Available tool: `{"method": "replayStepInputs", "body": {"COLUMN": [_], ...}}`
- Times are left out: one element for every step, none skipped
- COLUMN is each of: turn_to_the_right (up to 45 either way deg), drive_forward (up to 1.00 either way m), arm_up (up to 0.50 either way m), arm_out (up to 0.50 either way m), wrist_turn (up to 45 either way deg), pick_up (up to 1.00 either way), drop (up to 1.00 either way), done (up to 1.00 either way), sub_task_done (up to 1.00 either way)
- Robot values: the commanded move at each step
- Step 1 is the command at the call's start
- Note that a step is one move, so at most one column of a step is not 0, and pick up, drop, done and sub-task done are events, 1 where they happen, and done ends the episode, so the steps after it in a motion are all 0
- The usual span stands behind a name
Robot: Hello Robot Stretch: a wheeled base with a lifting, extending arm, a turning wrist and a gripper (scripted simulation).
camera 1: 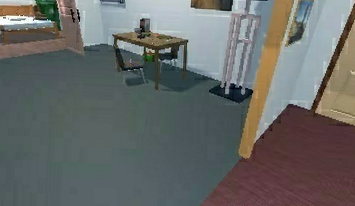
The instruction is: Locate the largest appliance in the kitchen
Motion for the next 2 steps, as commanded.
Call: {"method": "replayStepInputs", "body": {"turn_to_the_right": [0.0,-45.0], "drive_forward": [0.4,0.0], "arm_up": [0.0,0.0], "arm_out": [0.0,0.0], "wrist_turn": [0.0,0.0], "pick_up": [0.0,0.0], "drop": [0.0,0.0], "done": [0.0,0.0], "sub_task_done": [0.0,0.0]}}
